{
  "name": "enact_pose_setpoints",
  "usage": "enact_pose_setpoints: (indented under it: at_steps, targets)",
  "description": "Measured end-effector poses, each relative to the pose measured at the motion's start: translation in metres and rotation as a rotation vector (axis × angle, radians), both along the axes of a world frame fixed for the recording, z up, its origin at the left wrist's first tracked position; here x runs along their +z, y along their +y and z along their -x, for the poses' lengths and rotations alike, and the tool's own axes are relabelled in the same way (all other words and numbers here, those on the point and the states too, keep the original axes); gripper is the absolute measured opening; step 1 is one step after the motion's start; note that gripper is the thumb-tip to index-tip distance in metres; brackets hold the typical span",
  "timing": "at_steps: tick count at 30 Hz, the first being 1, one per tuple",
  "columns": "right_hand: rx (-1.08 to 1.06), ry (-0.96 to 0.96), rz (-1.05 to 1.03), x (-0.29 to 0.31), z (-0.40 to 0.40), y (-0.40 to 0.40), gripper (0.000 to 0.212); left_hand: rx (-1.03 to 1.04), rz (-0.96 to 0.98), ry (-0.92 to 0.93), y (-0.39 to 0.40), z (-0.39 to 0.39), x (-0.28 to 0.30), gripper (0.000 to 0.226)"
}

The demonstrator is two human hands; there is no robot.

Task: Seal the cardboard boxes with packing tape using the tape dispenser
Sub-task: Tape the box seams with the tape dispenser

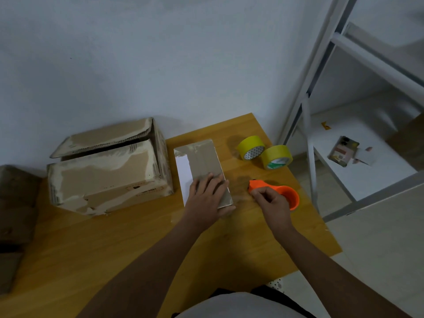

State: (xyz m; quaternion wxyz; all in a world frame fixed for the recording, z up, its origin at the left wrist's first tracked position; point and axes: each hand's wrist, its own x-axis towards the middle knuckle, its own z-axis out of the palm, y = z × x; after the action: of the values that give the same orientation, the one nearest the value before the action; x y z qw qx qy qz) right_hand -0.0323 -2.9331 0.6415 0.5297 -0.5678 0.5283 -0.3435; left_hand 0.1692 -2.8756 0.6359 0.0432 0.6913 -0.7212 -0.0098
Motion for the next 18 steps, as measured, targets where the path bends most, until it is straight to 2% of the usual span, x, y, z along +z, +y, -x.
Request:
enact_pose_setpoints:
  at_steps: [10, 18]
  targets:
    - [0.029, 0.132, 0.143, -0.022, -0.016, -0.009, 0.019, -0.04, 0.036, -0.075, 0.004, -0.004, -0.012, 0.076]
    - [0.156, 0.22, 0.187, -0.048, -0.056, -0.009, 0.024, -0.078, 0.114, -0.085, 0.004, -0.005, -0.017, 0.071]
